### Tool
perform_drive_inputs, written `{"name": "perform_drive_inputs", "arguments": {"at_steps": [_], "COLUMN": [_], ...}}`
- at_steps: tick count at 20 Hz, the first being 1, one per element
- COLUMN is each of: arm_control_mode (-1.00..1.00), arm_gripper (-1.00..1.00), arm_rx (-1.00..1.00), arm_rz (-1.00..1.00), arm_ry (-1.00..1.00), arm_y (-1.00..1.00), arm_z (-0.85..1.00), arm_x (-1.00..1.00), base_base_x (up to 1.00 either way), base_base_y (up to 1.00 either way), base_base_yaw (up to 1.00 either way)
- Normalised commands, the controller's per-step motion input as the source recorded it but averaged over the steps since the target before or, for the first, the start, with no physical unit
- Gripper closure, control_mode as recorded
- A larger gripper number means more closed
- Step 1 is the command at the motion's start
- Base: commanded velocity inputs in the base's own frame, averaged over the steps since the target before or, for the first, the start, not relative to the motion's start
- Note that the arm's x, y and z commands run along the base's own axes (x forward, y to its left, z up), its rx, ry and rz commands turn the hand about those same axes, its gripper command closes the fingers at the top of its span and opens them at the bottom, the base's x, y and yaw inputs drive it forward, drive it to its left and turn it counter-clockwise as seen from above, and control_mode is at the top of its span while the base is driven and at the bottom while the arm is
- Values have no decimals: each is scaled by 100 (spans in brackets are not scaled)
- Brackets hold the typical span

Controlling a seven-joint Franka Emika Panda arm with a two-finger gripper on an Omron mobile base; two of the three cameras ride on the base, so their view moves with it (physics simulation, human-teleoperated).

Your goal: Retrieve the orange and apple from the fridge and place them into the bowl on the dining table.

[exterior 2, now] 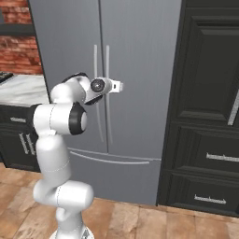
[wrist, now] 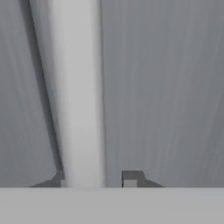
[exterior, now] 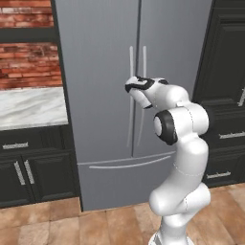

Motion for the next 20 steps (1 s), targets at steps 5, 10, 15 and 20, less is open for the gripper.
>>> {"name": "perform_drive_inputs", "arguments": {"at_steps": [5, 10, 15, 20], "arm_control_mode": [-100, -100, -100, -100], "arm_gripper": [100, 100, 100, -100], "arm_rx": [0, 1, 5, 2], "arm_rz": [0, 0, 0, 0], "arm_ry": [0, 0, 0, 0], "arm_y": [-49, -68, -88, -79], "arm_z": [32, 41, 47, 59], "arm_x": [-72, -100, -100, -100], "base_base_x": [0, 0, 0, 0], "base_base_y": [0, 0, 0, 0], "base_base_yaw": [0, 0, 0, 0]}}
